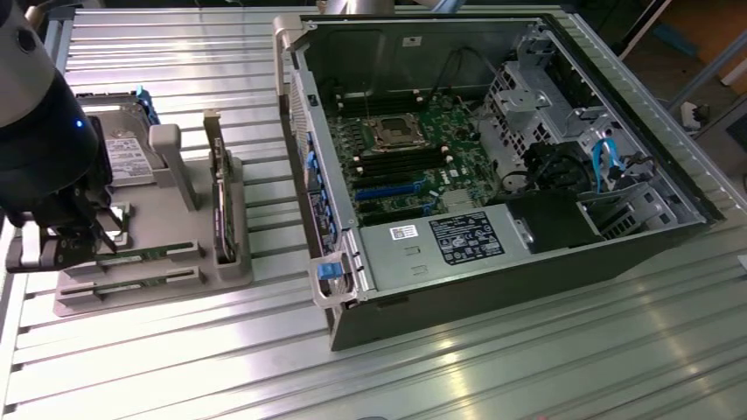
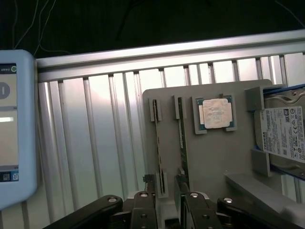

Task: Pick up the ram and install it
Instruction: 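Pick up the ram and move it above insertion slot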

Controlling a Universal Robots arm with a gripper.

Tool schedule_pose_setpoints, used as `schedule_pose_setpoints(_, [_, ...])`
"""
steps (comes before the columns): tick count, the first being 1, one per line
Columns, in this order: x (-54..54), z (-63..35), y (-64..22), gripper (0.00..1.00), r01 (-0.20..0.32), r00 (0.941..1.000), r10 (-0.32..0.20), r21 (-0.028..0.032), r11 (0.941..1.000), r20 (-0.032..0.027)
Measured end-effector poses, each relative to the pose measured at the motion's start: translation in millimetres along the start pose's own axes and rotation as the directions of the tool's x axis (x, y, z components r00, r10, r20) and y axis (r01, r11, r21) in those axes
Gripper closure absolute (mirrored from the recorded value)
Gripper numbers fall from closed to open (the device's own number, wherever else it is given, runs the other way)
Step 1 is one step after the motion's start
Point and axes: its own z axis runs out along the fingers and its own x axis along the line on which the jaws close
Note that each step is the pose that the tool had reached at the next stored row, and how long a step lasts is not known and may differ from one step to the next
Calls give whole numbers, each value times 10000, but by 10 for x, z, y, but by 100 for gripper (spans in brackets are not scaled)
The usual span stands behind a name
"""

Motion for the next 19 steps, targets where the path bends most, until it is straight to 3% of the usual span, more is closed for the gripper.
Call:
schedule_pose_setpoints(12, [24,196,-12,70,2,10000,-2,-12,10000,94])
schedule_pose_setpoints(19, [35,314,-18,70,6,9998,-6,-24,10000,188])
